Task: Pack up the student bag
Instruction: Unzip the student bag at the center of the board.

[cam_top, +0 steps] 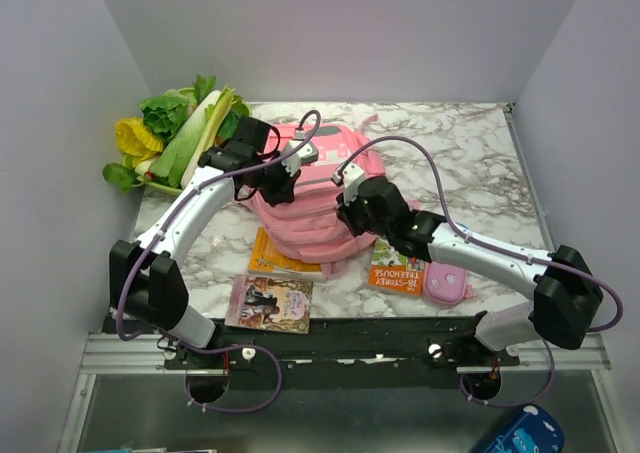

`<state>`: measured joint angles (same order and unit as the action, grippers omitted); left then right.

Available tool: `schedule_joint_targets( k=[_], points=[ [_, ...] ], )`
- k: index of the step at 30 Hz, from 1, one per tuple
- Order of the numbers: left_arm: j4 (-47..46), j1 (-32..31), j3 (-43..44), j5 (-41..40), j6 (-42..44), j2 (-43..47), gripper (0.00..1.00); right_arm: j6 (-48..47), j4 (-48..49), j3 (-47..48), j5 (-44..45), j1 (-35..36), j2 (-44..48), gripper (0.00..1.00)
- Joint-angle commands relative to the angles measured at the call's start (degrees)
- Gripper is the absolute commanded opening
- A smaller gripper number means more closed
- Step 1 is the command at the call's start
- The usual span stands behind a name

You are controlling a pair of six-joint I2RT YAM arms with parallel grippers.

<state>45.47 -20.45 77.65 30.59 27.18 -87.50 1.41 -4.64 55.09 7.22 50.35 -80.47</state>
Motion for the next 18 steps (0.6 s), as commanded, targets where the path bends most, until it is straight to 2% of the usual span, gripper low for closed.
schedule_joint_targets(
  k=[1, 6, 11, 18],
  points=[
    [2.08, -5.99, -1.09, 4.30, -6.00, 2.34, 0.00, -0.88, 2.18, 1.16, 2.44, -1.74, -1.18, 0.01],
    [0.24, -10.49, 1.19, 5.10, -7.66, -2.31, 0.00, -0.88, 0.87, 0.46, 2.28, -1.74, -0.84, 0.01],
    [-2.40, -10.58, 4.00, 4.83, -9.77, -7.32, 0.00, -0.88, 1.82, -2.43, -2.21, -1.31, 0.75, 0.01],
    [-6.54, -9.17, 3.83, 5.97, -14.43, -7.94, 0.00, -0.88, 7.45, -7.71, -4.14, 1.77, 3.47, 0.01]
  ],
)
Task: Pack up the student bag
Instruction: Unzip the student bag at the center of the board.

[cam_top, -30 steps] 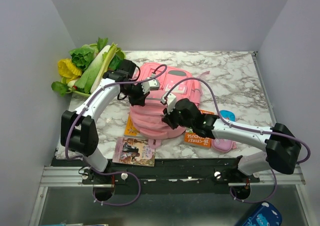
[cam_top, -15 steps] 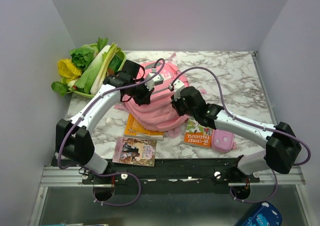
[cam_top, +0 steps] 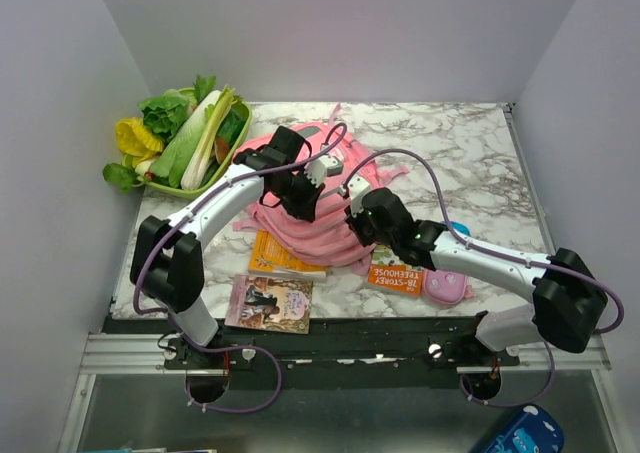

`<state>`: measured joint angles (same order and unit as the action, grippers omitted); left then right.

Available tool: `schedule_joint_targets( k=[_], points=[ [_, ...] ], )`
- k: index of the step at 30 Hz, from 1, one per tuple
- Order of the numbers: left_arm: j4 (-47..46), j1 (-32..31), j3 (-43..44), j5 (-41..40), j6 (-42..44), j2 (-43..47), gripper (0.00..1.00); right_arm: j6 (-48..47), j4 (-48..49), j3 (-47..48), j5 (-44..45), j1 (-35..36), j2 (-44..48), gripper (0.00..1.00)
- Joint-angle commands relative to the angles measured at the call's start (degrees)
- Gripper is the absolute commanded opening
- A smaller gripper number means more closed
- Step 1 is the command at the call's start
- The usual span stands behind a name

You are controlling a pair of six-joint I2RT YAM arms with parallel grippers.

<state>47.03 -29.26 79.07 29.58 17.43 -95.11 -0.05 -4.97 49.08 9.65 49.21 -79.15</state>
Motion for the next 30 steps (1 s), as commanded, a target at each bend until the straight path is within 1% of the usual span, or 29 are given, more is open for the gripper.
schedule_joint_targets(
  k=[1, 7, 8, 16, 20, 22, 24, 26, 27, 28, 30],
  points=[
    [-8.00, -0.36, 3.36, 7.50, -5.21, -0.51, 0.00, 0.58, 8.13, -1.88, -6.83, 3.17, 2.08, 0.01],
    [-7.74, -0.28, 7.41, 10.32, -7.06, -1.74, 0.00, 0.58, 11.65, -1.01, -9.39, 5.28, 0.67, 0.01],
    [-7.74, -0.28, 7.76, 10.84, -7.58, -2.09, 0.00, 0.58, 12.61, -0.74, -11.04, 5.89, 0.32, 0.01],
    [-8.27, -0.36, 11.19, 12.34, -9.61, -3.85, 0.00, 2.42, 14.37, 2.24, -13.78, 9.76, -5.47, 0.01],
    [-7.21, -0.28, 11.46, 11.99, -8.64, -4.03, 0.00, 3.13, 15.69, 4.35, -15.27, 10.47, -7.93, 0.01],
    [-7.21, -0.36, 11.02, 11.90, -8.12, -3.86, 0.00, 3.39, 15.70, 7.16, -15.98, 10.55, -9.52, 0.01],
    [-6.77, -0.28, 10.41, 11.38, -7.50, -3.24, 0.00, 4.09, 15.00, 8.83, -14.32, 10.73, -11.11, 0.01],
    [-6.42, 0.51, 9.09, 11.29, -6.54, -2.02, 0.00, 6.02, 14.73, 8.58, -11.42, 10.64, -10.41, 0.08],
    [-6.51, 0.95, 8.65, 11.37, -6.10, -1.57, 0.00, 6.55, 14.64, 7.97, -7.14, 10.56, -8.67, 0.12],
    [-6.33, 1.39, 7.78, 11.37, -5.75, -1.22, 0.00, 8.73, 14.64, 5.87, -4.84, 10.47, -7.34, 0.23],
    [-5.46, 2.80, 7.33, 11.37, -4.34, -0.43, 0.00, 11.03, 13.33, 3.93, -1.32, 9.33, -3.23, 0.30]
  ],
)
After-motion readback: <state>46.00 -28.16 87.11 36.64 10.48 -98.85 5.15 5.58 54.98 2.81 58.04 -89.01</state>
